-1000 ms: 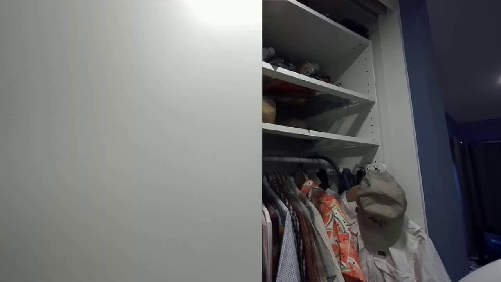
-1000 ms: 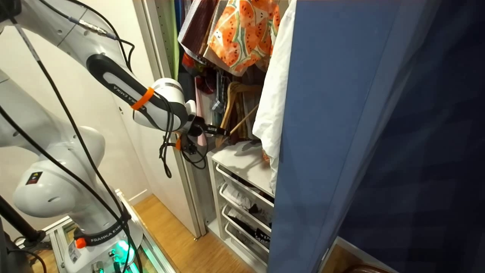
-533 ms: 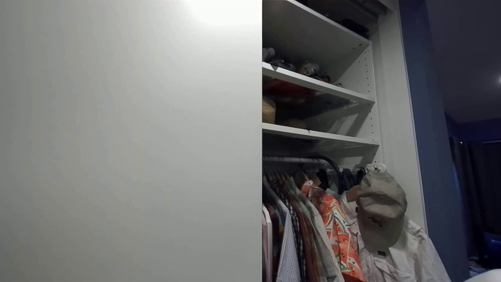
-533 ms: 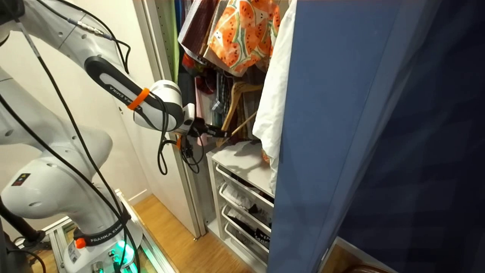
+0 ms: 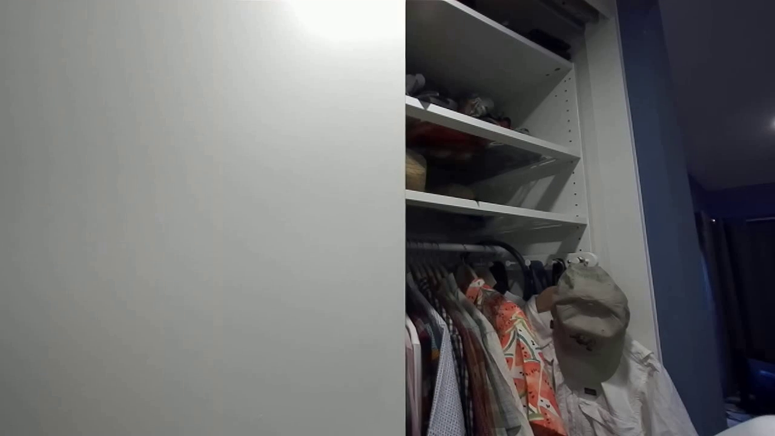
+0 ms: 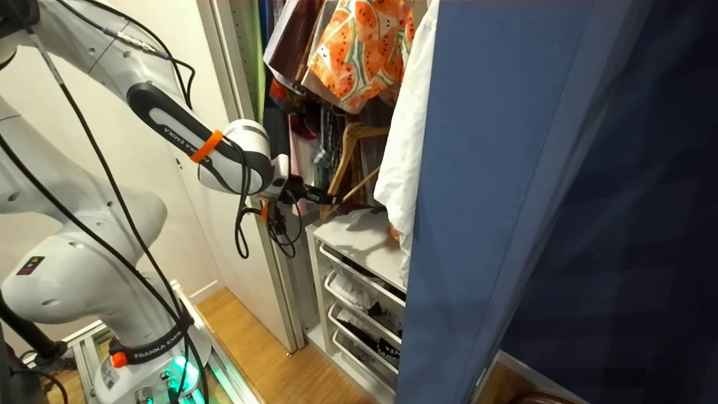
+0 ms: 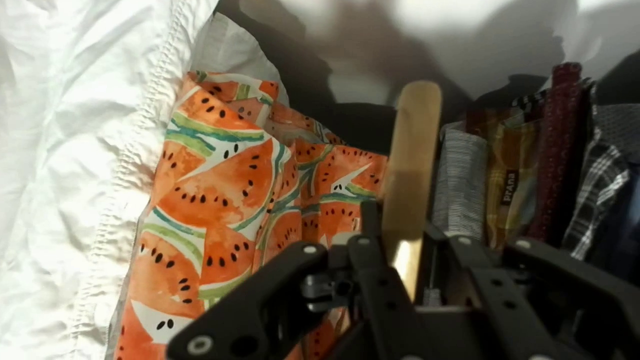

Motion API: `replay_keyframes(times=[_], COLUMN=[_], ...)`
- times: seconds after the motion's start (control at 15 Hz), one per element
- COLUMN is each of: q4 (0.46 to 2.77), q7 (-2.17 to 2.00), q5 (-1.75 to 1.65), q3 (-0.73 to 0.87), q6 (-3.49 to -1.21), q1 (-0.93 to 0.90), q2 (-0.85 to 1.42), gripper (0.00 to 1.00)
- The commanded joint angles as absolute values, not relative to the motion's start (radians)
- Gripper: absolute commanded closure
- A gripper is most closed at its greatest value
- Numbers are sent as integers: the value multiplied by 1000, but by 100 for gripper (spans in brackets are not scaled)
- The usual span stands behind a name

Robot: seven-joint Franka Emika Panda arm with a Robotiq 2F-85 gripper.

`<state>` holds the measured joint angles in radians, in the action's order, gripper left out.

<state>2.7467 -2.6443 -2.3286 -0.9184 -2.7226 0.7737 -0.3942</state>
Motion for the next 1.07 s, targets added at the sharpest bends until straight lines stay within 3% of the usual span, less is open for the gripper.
replay_keyframes(times=[0.0, 0.07, 0.13, 0.2, 0.6, 1.0], q4=[2746, 2740, 2745, 2745, 2745, 2744], q7=[-2842, -2726, -2722, -2712, -2543, -2632], q5=[-2556, -2517, -2580, -2583, -2514, -2514], q3=[-808, -670, -638, -690, -578, -494], q6=[-2759, -2697, -2718, -2744, -2698, -2621], q1=[669, 527, 515, 538, 324, 315], q2=[-473, -403, -431, -460, -454, -523], gripper=[96, 96, 96, 96, 96, 96])
